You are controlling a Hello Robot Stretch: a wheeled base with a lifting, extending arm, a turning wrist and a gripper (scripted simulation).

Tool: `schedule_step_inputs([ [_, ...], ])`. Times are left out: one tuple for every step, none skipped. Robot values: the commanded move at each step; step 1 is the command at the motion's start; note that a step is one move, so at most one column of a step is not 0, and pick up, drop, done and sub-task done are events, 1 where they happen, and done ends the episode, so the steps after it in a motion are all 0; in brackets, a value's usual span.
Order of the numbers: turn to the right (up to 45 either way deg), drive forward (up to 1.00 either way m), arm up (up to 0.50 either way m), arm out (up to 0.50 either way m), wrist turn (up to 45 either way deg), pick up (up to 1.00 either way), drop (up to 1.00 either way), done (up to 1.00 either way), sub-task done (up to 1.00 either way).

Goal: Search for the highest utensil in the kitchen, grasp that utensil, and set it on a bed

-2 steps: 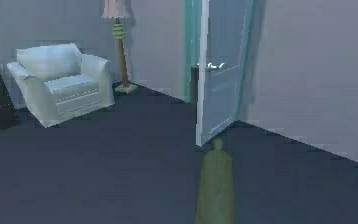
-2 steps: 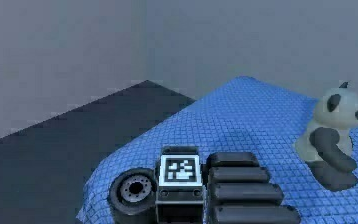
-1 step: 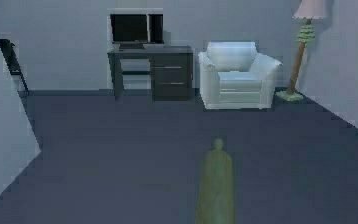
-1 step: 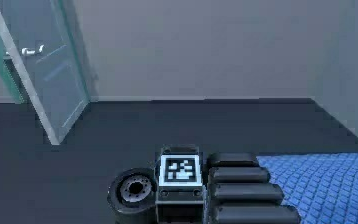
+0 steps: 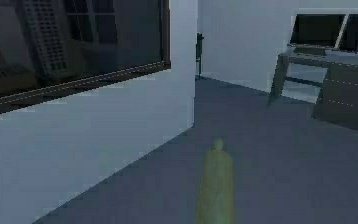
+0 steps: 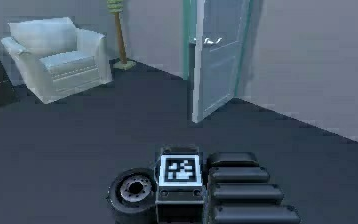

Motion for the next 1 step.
schedule_step_inputs([
  [-39.0,0.00,0.00,0.00,0.0,0.00,0.00,0.00,0.00],
])
